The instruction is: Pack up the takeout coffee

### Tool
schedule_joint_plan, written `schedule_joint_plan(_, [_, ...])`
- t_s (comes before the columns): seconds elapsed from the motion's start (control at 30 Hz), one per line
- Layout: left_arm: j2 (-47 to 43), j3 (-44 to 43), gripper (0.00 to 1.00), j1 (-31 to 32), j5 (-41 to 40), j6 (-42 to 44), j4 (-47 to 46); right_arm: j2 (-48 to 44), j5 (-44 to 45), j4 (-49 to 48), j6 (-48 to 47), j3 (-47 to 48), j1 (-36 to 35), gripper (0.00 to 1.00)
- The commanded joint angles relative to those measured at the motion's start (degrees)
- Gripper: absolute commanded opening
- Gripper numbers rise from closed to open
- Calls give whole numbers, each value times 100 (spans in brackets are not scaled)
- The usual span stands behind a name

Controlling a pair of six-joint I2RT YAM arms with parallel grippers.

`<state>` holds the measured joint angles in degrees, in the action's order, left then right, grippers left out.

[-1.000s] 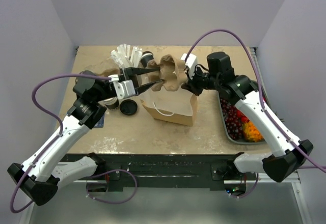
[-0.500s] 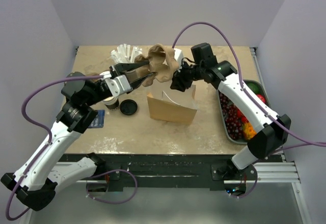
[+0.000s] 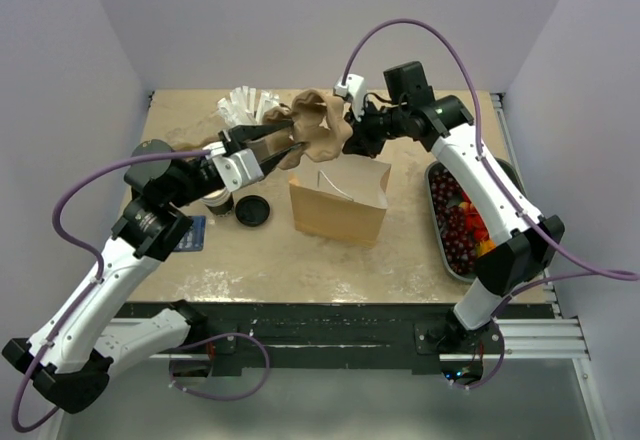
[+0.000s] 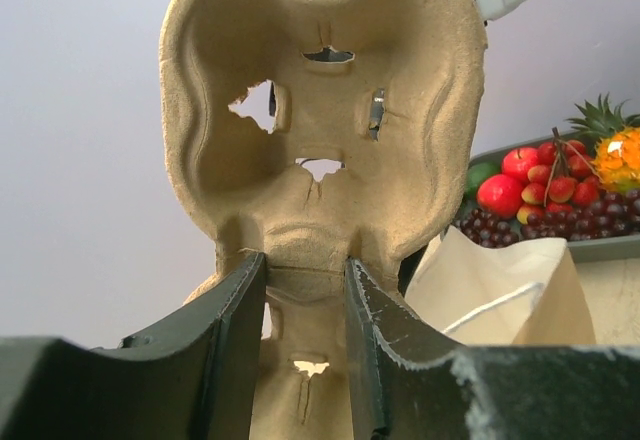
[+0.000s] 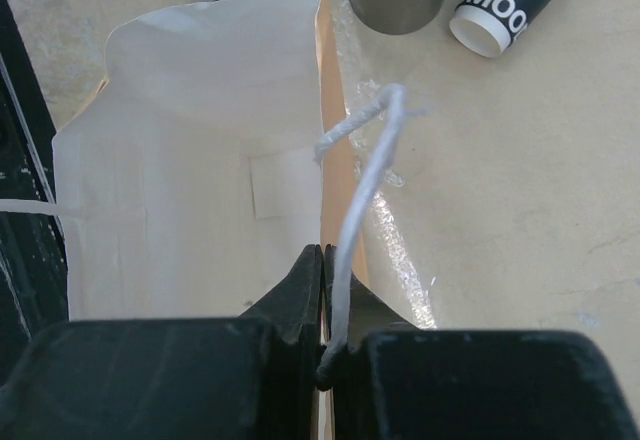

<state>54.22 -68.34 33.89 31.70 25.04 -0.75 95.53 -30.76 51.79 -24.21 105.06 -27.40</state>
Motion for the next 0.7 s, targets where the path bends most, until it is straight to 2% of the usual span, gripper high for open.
schedule_joint_plan(0.0, [80, 101, 0, 21, 2, 168, -767, -51, -351, 200, 135, 340, 6, 0])
schedule_joint_plan(0.23, [511, 382, 0, 30, 906, -25, -1927, -359, -492, 129, 241, 42, -73, 0])
schedule_joint_plan(0.43, [616, 936, 0, 65, 1347, -412, -2753, -500, -510, 51, 399, -134, -125, 0])
schedule_joint_plan(0.67, [450, 1375, 0, 188, 1497, -386, -3001, -640, -395, 7, 583, -240, -99, 0])
